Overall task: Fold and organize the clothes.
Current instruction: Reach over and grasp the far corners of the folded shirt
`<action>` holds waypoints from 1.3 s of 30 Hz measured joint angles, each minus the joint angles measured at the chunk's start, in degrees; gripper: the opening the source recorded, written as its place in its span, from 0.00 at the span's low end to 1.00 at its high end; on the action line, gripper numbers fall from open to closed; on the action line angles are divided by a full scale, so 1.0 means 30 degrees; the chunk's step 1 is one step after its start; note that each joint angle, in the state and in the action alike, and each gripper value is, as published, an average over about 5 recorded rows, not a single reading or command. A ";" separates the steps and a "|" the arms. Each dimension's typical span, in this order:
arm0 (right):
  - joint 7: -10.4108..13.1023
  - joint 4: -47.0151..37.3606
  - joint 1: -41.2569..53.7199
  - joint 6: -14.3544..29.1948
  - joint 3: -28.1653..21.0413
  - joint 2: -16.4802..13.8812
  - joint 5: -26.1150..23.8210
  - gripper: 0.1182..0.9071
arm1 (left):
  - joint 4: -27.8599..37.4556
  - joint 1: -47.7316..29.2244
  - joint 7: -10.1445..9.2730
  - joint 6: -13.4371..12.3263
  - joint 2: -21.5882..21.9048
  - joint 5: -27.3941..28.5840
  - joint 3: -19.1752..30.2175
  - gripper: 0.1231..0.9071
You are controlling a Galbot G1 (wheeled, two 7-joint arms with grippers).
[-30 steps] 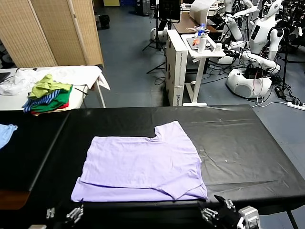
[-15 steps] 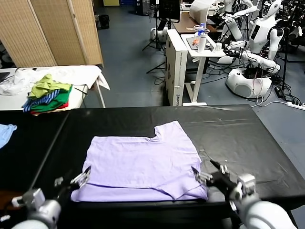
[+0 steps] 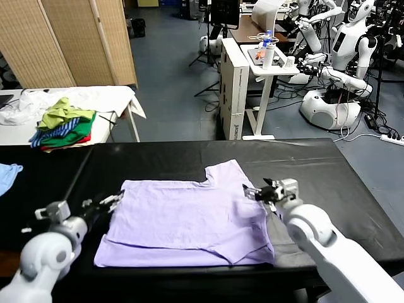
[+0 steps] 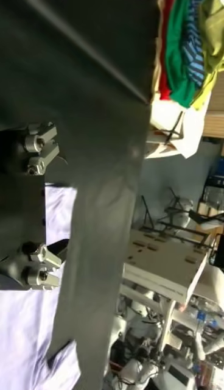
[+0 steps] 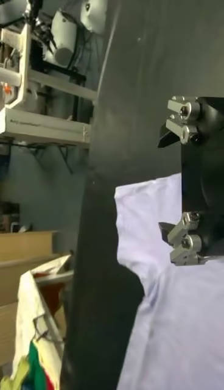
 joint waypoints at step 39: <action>-0.0331 -0.4897 0.2995 -0.0858 -0.1433 0.2375 0.0653 0.63 | 0.5715 -0.5167 0.0395 0.0661 -0.0369 -0.0183 0.4106 0.80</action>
